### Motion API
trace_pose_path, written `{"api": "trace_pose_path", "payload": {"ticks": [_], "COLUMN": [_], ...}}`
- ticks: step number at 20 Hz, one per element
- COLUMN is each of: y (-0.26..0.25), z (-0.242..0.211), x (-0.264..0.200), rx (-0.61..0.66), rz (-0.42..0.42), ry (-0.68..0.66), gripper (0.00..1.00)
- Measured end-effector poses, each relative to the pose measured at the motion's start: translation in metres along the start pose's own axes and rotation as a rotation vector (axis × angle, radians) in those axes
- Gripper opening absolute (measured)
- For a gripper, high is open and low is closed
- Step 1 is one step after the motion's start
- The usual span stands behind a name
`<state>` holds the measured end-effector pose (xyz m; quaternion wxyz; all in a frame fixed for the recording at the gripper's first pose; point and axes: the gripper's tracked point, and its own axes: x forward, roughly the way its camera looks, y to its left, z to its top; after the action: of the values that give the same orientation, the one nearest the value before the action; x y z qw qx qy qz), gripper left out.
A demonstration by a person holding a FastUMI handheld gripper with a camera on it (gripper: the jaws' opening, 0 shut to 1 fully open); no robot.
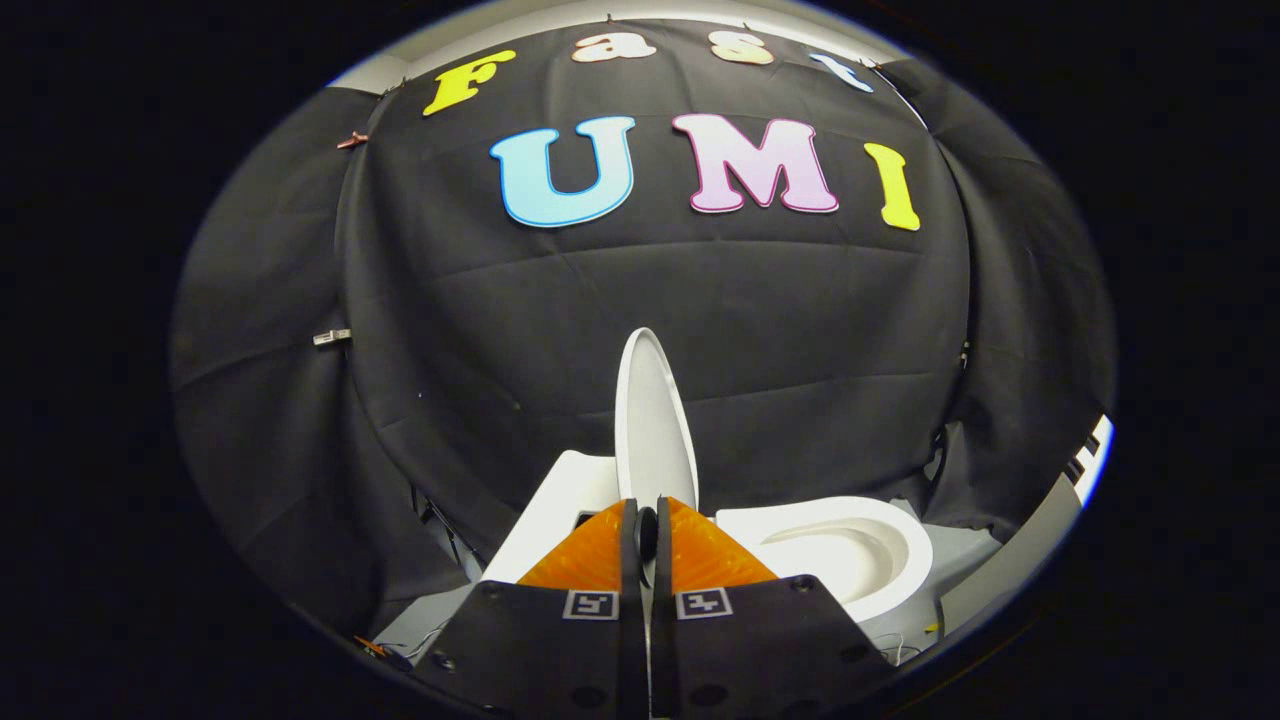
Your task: Open the toilet lid.
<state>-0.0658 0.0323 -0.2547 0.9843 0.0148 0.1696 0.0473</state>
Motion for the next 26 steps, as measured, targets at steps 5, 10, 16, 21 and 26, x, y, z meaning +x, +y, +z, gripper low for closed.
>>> {"api": "trace_pose_path", "payload": {"ticks": [5,10,16,21,26], "y": [0.007,0.005,0.005,0.011,0.014], "z": [0.000,-0.001,-0.002,-0.005,-0.013], "x": [0.000,0.002,0.003,0.001,-0.001], "rx": [-0.007,-0.053,-0.077,-0.054,-0.078], "rz": [0.005,0.004,0.008,0.038,0.080], "ry": [-0.006,-0.017,-0.021,0.006,0.049], "gripper": [0.09,0.09,0.10,0.13,0.25]}}
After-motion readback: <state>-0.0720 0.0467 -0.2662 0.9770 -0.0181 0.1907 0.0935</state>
